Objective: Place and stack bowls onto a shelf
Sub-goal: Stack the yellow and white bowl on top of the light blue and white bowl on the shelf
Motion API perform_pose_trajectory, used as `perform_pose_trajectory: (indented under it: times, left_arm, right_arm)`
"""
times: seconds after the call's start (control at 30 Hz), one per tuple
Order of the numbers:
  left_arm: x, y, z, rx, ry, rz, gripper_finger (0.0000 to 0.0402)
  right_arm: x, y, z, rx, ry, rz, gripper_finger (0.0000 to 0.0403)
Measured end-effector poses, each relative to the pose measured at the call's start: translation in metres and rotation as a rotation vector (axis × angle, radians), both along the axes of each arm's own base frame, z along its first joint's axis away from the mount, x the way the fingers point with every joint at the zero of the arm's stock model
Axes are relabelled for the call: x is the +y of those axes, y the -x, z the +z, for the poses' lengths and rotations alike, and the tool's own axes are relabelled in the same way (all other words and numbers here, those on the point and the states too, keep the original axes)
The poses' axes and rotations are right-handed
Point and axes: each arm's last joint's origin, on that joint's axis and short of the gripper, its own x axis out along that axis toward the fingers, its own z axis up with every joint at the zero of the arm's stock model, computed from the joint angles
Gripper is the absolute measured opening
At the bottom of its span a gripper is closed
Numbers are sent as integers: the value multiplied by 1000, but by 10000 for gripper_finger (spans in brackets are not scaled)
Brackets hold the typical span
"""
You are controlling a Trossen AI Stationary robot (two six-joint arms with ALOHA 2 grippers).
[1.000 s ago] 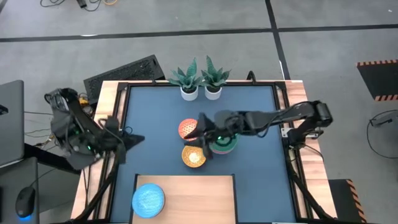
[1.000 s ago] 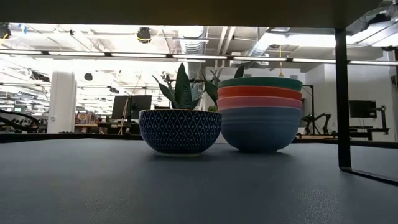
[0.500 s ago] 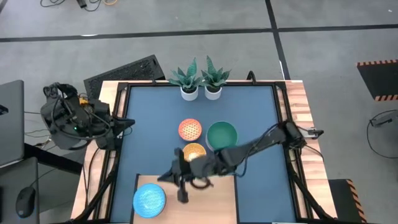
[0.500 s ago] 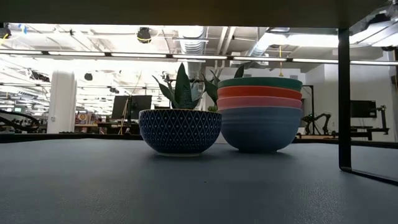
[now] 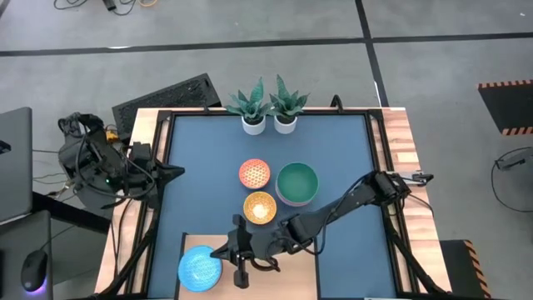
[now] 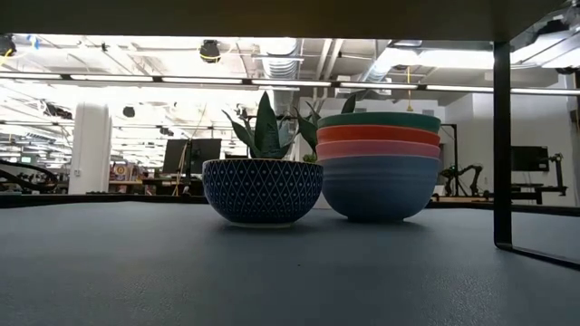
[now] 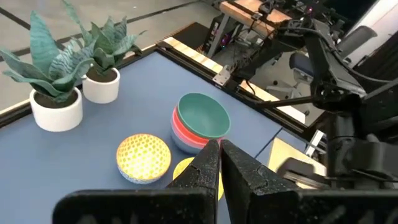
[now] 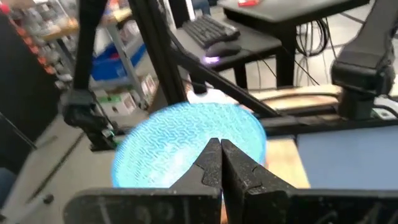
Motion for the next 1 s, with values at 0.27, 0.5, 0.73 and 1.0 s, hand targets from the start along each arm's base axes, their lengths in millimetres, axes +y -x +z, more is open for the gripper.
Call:
perform_pose_trajectory:
  times: [0.27, 0.5, 0.73, 1.0]
  left_arm:
    - [0, 0, 0, 3, -19, -1, 0]
    - [1, 0, -1, 13, -28, -2, 0]
    - [7, 7, 2, 3, 33, -24, 2]
    - [11, 10, 3, 13, -22, -53, 49]
  right_arm:
    - [5, 1, -5, 14, -11, 6, 17]
    - [0, -1, -4, 20, -8, -4, 19]
    - [-59, 37, 55, 164, 131, -277, 61]
    - [-149, 76, 76, 513, 272, -292, 127]
